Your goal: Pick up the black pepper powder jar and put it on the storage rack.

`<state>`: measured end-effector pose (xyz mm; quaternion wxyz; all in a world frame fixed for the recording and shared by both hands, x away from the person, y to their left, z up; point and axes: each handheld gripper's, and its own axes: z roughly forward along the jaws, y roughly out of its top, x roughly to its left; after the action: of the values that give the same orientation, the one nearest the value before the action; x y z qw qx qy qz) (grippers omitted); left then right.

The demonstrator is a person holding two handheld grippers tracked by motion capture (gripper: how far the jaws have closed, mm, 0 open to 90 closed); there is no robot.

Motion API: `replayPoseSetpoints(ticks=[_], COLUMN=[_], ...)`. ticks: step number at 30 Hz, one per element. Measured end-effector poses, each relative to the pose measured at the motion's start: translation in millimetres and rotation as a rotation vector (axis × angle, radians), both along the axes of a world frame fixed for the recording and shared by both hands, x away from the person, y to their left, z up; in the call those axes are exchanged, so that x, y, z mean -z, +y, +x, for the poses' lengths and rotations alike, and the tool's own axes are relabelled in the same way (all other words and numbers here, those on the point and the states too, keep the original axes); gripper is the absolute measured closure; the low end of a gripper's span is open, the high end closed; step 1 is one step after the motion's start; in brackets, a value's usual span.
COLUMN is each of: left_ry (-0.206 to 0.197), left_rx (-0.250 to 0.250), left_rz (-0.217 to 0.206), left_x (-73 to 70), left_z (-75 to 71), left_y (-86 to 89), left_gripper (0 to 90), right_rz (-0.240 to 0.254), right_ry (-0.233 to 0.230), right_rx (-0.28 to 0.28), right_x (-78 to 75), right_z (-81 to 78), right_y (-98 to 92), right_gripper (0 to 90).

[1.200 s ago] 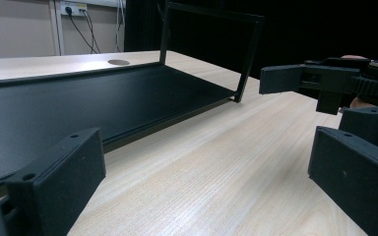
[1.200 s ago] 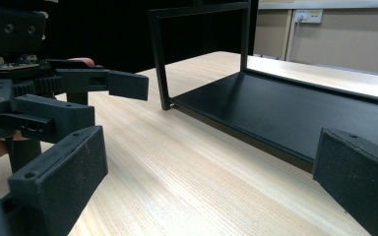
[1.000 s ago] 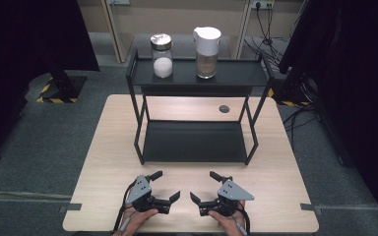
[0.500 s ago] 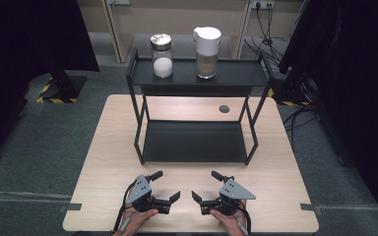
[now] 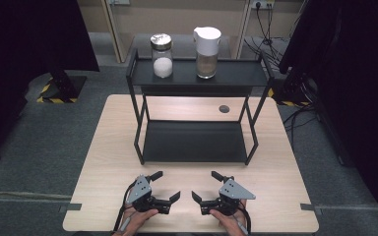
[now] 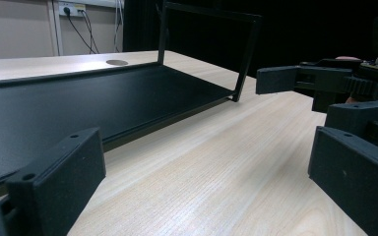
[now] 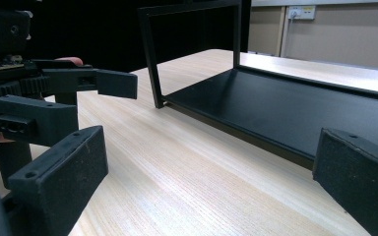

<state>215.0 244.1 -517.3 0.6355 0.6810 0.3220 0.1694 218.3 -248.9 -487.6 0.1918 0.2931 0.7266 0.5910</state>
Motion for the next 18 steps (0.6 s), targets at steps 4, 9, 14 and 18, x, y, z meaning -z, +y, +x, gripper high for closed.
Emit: replayPoseSetpoints(ticks=[4, 9, 14, 18], left_ry=[0.001, 0.001, 0.000, 0.001], left_rx=[-0.001, -0.001, -0.001, -0.001], left_rz=[-0.001, -0.001, -0.001, 0.000], left_x=[0.1, 0.1, 0.1, 0.1], left_z=[0.1, 0.0, 0.1, 0.2], left_y=[0.1, 0.0, 0.1, 0.0], left_gripper=[0.2, 0.2, 0.2, 0.2], right_rz=[0.001, 0.002, 0.002, 0.003], right_ry=[0.001, 0.002, 0.003, 0.002], right_rx=[0.001, 0.002, 0.004, 0.003], right_x=[0.1, 0.3, 0.5, 0.3], right_z=[0.1, 0.2, 0.3, 0.2], right_y=[-0.2, -0.4, -0.7, -1.0], right_gripper=[0.6, 0.6, 0.6, 0.6])
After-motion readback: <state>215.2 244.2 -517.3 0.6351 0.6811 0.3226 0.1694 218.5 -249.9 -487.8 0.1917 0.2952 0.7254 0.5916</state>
